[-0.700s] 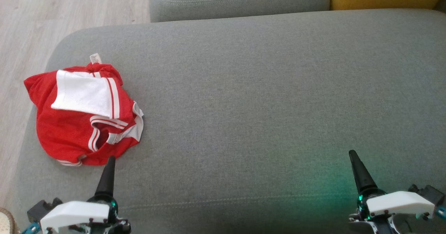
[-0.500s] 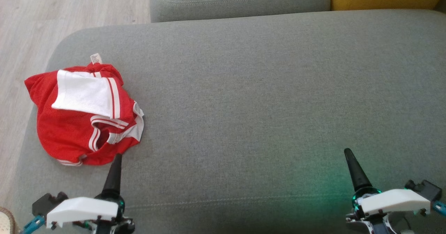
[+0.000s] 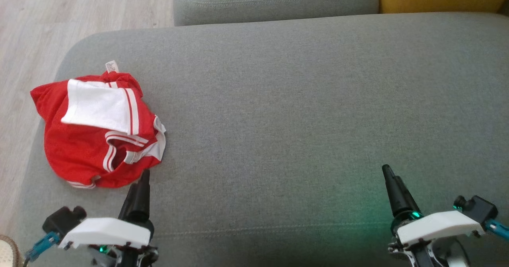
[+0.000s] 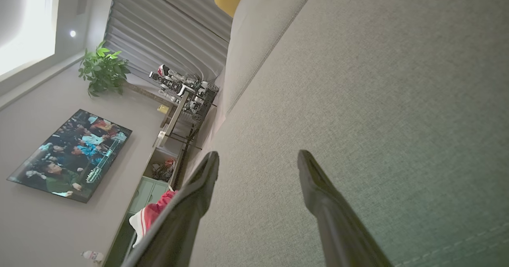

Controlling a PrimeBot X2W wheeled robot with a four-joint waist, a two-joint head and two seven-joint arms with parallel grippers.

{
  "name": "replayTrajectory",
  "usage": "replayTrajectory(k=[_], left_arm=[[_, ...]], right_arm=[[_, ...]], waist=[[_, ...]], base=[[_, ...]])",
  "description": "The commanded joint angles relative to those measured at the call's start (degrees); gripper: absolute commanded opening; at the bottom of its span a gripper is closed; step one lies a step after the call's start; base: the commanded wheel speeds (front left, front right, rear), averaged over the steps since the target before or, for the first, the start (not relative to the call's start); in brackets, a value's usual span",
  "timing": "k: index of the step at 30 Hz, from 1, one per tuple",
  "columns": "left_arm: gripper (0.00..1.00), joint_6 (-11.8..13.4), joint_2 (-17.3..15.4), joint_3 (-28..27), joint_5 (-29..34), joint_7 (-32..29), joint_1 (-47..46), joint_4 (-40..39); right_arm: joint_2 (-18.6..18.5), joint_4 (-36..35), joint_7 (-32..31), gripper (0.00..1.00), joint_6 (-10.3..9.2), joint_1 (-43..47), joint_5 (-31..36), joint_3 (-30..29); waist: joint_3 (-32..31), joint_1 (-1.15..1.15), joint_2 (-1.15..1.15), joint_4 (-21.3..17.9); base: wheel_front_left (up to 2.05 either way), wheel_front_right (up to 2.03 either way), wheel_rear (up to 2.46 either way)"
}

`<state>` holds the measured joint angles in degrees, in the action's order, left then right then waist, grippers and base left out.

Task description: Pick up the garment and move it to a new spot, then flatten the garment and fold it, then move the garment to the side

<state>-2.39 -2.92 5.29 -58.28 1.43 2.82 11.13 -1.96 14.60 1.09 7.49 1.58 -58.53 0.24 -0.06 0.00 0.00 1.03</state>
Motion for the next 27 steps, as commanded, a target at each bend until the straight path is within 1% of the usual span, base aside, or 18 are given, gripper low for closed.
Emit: replayTrajectory(k=[1, 6, 27], left_arm=[[1.00, 0.43, -1.05, -0.05, 1.96, 0.71, -2.54, -2.60], [1.00, 1.63, -1.86, 1.89, 6.30, 1.72, -2.72, -3.84], [1.00, 4.94, -4.23, 7.87, 20.73, 5.06, -3.59, -8.17]], right_arm=[[-0.35, -2.59, 0.84, 1.00, 0.00, -2.96, 1.94, 0.81], [-0.40, -3.51, 1.86, 1.00, 0.00, -3.12, 6.27, 1.72], [-0.54, -6.32, 5.26, 1.00, 0.00, -3.96, 20.61, 5.06]], waist=[[0.02, 0.00, 0.00, 0.04], [0.08, 0.00, 0.00, 0.24], [0.63, 0.00, 0.00, 0.74]], base=[[0.00, 0.00, 0.00], [0.00, 0.00, 0.00], [0.00, 0.00, 0.00]])
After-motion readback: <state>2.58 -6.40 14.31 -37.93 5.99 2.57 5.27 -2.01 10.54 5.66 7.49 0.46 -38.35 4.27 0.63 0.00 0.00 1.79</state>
